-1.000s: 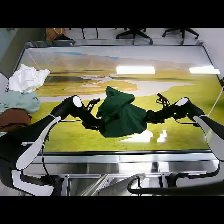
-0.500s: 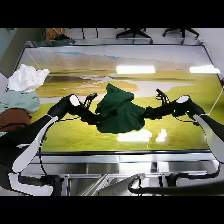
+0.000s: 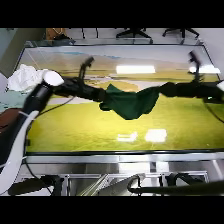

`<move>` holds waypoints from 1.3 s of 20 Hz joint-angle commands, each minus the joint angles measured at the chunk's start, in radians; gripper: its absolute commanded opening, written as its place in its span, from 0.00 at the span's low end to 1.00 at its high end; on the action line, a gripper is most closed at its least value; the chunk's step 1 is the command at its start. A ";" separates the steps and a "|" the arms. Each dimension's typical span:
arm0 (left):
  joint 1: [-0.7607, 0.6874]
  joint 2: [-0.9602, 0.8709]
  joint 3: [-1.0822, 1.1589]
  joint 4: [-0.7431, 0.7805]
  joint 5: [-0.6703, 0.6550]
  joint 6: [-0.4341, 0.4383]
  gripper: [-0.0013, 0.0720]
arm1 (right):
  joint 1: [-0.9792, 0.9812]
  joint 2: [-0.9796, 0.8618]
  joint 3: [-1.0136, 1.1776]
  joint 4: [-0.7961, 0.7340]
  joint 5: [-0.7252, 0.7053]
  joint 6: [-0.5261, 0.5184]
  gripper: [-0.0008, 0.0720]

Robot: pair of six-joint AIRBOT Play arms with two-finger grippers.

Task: Fold the shirts.

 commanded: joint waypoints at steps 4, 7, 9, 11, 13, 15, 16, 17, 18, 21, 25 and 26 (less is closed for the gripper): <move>0.062 0.311 0.310 -0.031 -0.041 -0.040 0.03 | -0.076 0.335 0.285 -0.027 -0.171 -0.107 0.04; 0.071 0.390 0.339 0.107 -0.019 -0.041 0.03 | -0.076 0.338 0.328 -0.079 -0.174 -0.106 0.04; 0.071 0.389 0.264 0.179 -0.018 -0.044 0.03 | -0.076 0.258 0.301 -0.056 -0.091 -0.087 0.04; 0.071 0.336 0.151 0.180 -0.019 -0.043 0.04 | -0.073 0.149 0.229 0.006 -0.031 -0.088 0.04; 0.052 0.247 0.027 0.180 0.004 -0.043 0.04 | -0.072 0.029 0.121 0.063 -0.015 -0.089 0.04; 0.026 0.138 -0.088 0.178 0.061 -0.027 0.04 | -0.064 -0.091 0.004 0.079 -0.021 -0.101 0.04; 0.012 0.075 -0.133 0.178 0.095 -0.016 0.04 | -0.058 -0.149 -0.047 0.079 -0.035 -0.116 0.04; -0.001 0.015 -0.160 0.177 0.123 -0.016 0.04 | -0.049 -0.205 -0.091 0.079 -0.058 -0.129 0.04; -0.008 -0.042 -0.176 0.171 0.145 -0.016 0.04 | -0.040 -0.266 -0.122 0.079 -0.080 -0.137 0.04; 0.009 -0.193 -0.105 0.169 0.124 -0.030 0.93 | -0.038 -0.393 -0.110 0.087 -0.087 -0.137 0.43; 0.134 -0.287 0.147 0.171 -0.109 -0.030 0.93 | -0.076 -0.330 -0.068 0.054 -0.055 -0.136 0.76; 0.171 -0.287 0.182 0.172 -0.149 -0.031 0.93 | -0.084 -0.296 -0.068 0.022 -0.040 -0.119 0.80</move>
